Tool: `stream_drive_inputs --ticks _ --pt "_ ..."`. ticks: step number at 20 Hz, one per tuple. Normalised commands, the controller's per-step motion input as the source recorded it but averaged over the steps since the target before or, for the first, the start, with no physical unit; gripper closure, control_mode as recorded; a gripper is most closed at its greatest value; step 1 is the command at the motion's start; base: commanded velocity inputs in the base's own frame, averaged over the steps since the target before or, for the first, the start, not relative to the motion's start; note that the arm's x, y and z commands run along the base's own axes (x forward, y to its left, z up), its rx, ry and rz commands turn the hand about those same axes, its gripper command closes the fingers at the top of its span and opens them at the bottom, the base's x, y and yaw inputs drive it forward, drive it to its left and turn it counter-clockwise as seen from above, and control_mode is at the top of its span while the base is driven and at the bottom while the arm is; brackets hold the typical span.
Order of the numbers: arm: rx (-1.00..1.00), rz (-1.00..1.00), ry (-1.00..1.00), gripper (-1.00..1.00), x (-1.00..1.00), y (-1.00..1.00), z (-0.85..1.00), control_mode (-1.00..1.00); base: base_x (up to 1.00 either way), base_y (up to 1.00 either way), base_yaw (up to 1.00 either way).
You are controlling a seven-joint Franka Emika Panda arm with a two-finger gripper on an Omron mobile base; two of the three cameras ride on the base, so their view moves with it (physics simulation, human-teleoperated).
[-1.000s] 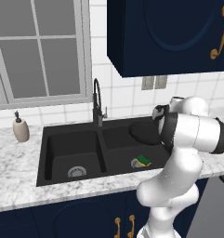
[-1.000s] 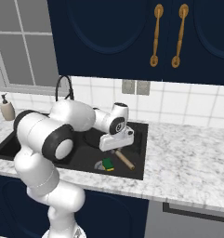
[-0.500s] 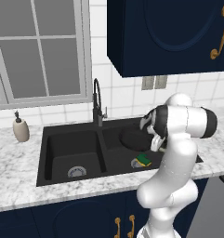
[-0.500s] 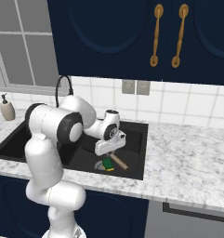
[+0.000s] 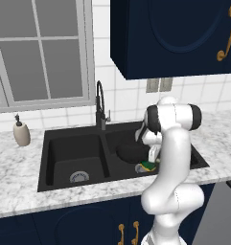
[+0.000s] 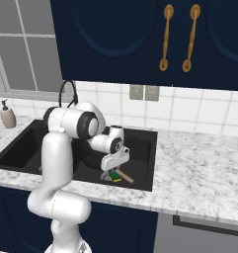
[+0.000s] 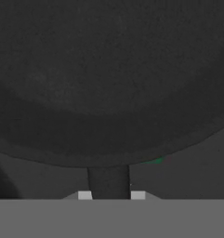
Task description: Pick the pan and sponge and place them into the sink. Then turn on the water.
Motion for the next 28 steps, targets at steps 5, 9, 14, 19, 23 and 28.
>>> stream_drive_inputs --ticks 5,9,14,19,23,28 --pt "0.0 0.15 0.14 1.0 0.41 0.02 -0.59 -1.0 0.0 0.0 0.0" --pt "0.03 0.14 0.14 1.0 0.36 0.0 -0.61 -1.0 0.0 0.0 0.0" --pt "0.03 0.12 0.12 1.0 0.26 0.0 -0.55 -1.0 0.0 0.0 0.0" --pt "0.06 0.05 0.02 -1.0 0.02 0.0 -0.05 -1.0 0.0 0.0 0.0" --pt "0.05 0.0 -0.04 -1.0 -0.25 0.05 0.41 -1.0 0.0 0.0 0.0" --pt "0.06 -0.02 -0.17 -1.0 -0.45 0.17 0.74 -1.0 0.0 0.0 0.0"
